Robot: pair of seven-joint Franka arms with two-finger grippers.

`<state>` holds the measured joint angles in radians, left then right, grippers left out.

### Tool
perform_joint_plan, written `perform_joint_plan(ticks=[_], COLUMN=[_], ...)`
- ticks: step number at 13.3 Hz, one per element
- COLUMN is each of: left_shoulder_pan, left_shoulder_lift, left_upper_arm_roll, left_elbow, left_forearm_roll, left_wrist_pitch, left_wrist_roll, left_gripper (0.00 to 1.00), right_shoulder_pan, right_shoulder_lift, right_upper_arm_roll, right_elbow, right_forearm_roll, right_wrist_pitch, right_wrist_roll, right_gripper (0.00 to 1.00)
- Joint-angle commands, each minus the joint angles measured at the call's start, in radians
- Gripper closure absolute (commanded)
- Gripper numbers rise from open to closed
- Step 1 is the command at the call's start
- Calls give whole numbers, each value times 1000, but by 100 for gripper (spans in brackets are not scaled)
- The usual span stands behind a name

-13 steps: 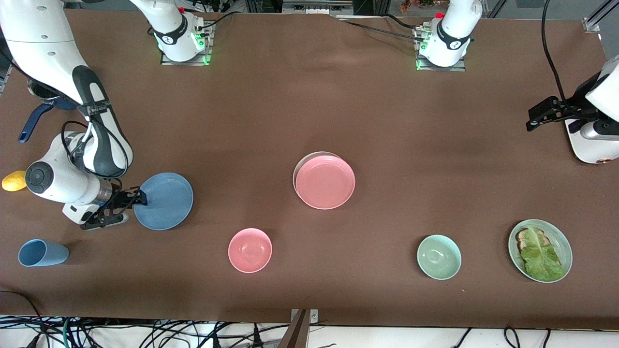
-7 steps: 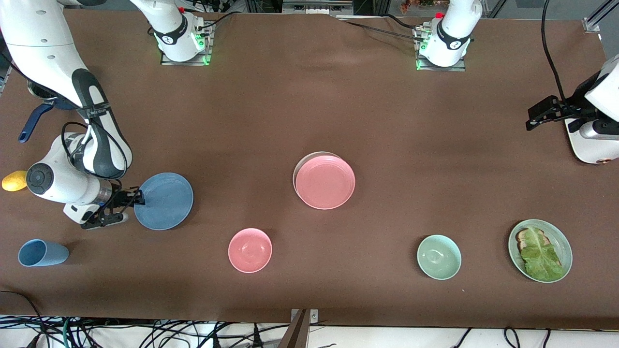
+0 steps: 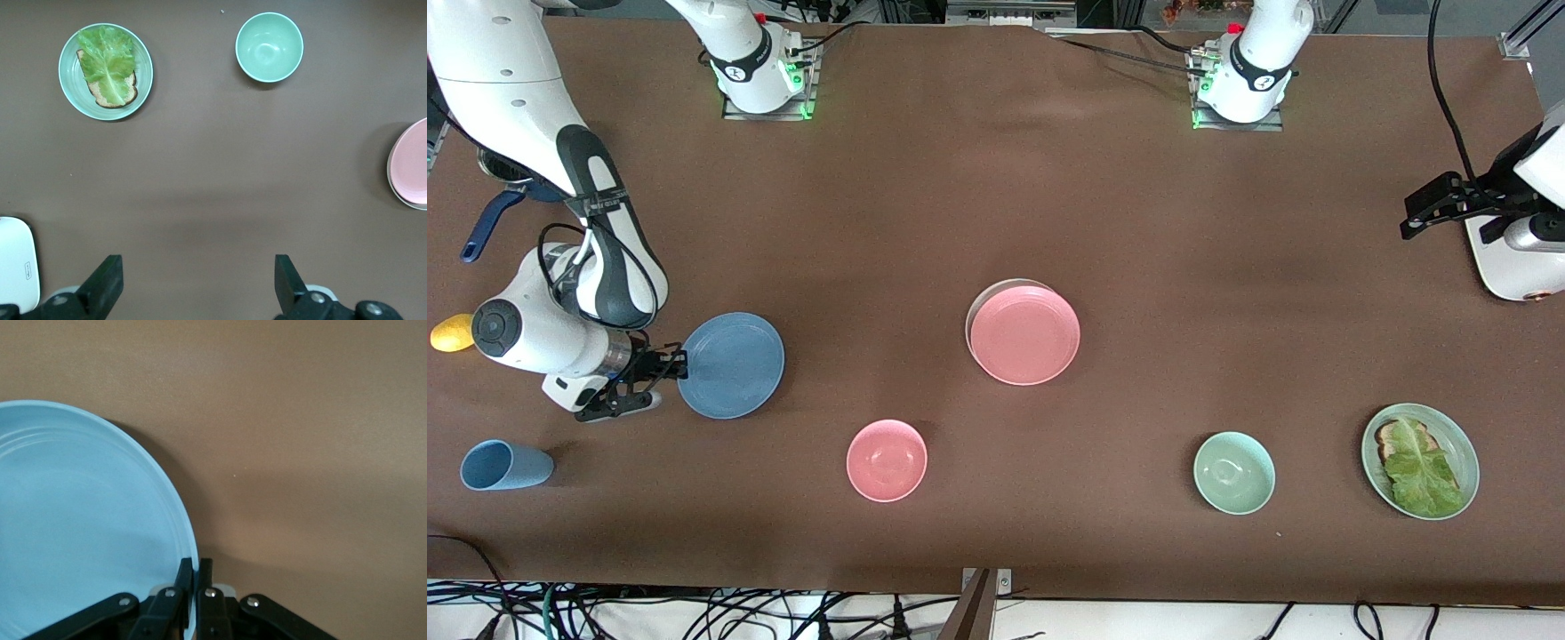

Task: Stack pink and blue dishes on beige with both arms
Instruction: 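Close the right gripper on the blue plate rim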

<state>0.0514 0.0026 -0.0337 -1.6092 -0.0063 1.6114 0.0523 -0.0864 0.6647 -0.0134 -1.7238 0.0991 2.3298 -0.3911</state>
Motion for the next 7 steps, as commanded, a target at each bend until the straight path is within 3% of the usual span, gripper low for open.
perform_joint_plan(ticks=[1,5,7], left_shoulder_pan=[1,1,-1], left_shoulder_lift=[25,27,28], left_upper_arm_roll=[-3,-8,-9], left_elbow=[41,66,80], left_forearm_roll=[8,8,8], left_wrist_pitch=[-33,-33,-34], left_wrist_roll=[21,21,21], left_gripper=[0,0,0], right_shoulder_pan=[-12,-10,-9], right_shoulder_lift=[-11,-108,-158], right_upper_arm_roll=[13,49,61], right_elbow=[1,3,3], right_forearm_roll=[7,11,124], right_wrist_pitch=[-4,-64,-147], right_wrist_roll=[-8,-6,-8], right_gripper=[100,100,100])
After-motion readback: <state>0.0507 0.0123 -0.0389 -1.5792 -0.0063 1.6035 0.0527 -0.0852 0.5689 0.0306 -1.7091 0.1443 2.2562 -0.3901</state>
